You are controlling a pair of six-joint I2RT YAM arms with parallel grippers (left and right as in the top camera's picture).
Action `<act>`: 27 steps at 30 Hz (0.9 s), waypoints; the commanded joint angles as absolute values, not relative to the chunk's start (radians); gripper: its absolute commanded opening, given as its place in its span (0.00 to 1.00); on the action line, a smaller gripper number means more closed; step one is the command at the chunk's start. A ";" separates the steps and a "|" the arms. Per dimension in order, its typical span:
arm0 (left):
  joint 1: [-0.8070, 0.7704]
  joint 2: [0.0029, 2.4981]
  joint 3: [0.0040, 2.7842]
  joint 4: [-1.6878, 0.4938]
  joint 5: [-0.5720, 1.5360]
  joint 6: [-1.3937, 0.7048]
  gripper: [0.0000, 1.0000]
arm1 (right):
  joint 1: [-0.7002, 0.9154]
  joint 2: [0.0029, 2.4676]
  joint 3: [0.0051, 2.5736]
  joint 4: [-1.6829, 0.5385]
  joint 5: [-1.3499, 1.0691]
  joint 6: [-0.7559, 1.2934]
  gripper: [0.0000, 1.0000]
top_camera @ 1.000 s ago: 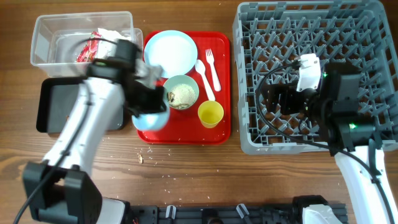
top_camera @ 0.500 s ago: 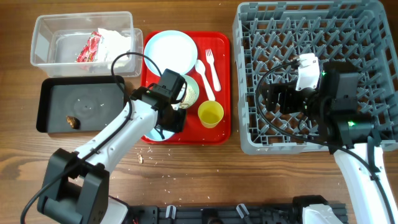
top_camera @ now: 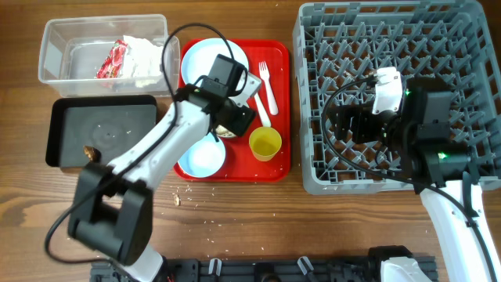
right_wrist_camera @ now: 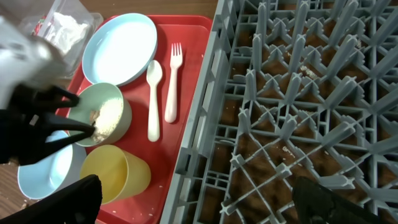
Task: Sort waste into correct bins and load items into the dishwasher rack
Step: 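Grasp the green rice bowl with left gripper and pour rice onto black tray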
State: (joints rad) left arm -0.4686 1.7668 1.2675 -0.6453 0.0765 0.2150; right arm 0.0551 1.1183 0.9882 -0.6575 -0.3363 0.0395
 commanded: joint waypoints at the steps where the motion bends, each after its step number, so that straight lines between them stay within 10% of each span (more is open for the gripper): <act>1: -0.470 1.838 1.274 -0.600 0.124 0.255 0.68 | 0.051 1.122 1.006 -0.652 -0.342 0.030 1.00; 27: -0.479 1.825 1.316 -0.591 0.129 0.030 0.04 | 0.051 1.122 1.006 -0.645 -0.342 0.028 1.00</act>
State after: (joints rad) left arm -0.4755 1.9095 1.2781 -0.5892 0.1062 0.1200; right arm 0.0551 1.1183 0.9882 -0.6502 -0.3363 0.0395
